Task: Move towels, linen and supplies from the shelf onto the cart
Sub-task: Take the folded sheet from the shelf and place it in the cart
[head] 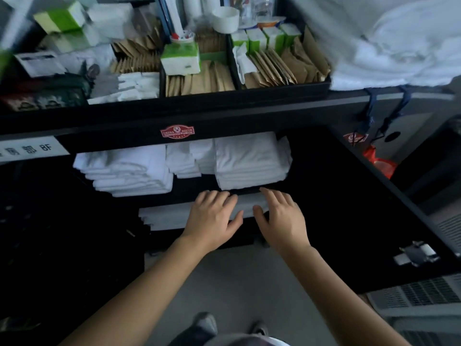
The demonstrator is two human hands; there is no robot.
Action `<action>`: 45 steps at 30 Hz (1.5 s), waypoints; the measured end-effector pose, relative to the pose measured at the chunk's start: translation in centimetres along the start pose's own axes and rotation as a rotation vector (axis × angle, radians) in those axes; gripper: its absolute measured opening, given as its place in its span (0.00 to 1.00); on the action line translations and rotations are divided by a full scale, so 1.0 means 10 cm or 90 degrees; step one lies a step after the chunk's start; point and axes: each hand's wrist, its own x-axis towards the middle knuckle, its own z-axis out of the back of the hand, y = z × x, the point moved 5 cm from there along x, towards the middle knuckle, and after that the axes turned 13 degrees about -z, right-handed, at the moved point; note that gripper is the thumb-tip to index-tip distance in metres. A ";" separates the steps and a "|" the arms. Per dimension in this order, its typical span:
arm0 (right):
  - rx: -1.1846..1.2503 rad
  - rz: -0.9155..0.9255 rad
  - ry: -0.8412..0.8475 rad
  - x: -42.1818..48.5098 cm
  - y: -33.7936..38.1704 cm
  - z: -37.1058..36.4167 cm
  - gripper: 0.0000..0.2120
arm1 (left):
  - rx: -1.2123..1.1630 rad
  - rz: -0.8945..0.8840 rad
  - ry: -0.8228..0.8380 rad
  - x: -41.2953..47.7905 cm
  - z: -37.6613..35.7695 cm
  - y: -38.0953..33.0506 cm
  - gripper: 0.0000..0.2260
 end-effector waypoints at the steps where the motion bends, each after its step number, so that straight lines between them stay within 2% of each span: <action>1: -0.014 -0.003 -0.004 -0.05 0.03 0.02 0.24 | 0.003 -0.008 0.005 -0.01 0.04 0.00 0.21; 6: -0.100 -0.038 -0.034 -0.26 0.13 0.13 0.25 | 0.009 -0.056 0.045 -0.01 0.17 0.10 0.23; 12: -0.156 -0.164 -0.070 -0.65 0.25 0.32 0.26 | -0.058 -0.130 0.082 0.12 0.20 0.07 0.29; 19: -0.183 -0.357 -0.122 -1.59 0.09 0.65 0.25 | -0.170 -0.301 0.042 -0.04 0.32 -0.53 0.22; 24: -0.210 -0.505 -0.213 -2.54 -0.08 1.21 0.23 | -0.195 -0.458 0.042 -0.16 0.68 -1.50 0.24; 30: -0.244 -0.659 -0.329 -4.06 -0.28 2.01 0.23 | -0.238 -0.639 -0.025 -0.60 1.38 -2.96 0.22; 36: -0.282 -0.797 -0.400 -5.89 -0.34 2.64 0.23 | -0.295 -0.780 -0.078 -1.56 1.99 -4.46 0.21; 41: -0.298 -0.946 -0.435 -7.54 -0.36 3.01 0.28 | -0.314 -0.914 -0.054 -2.62 2.41 -5.68 0.21; 45: -0.314 -1.061 -0.482 -8.63 -0.31 3.21 0.31 | -0.338 -1.022 -0.057 -3.28 2.75 -6.54 0.25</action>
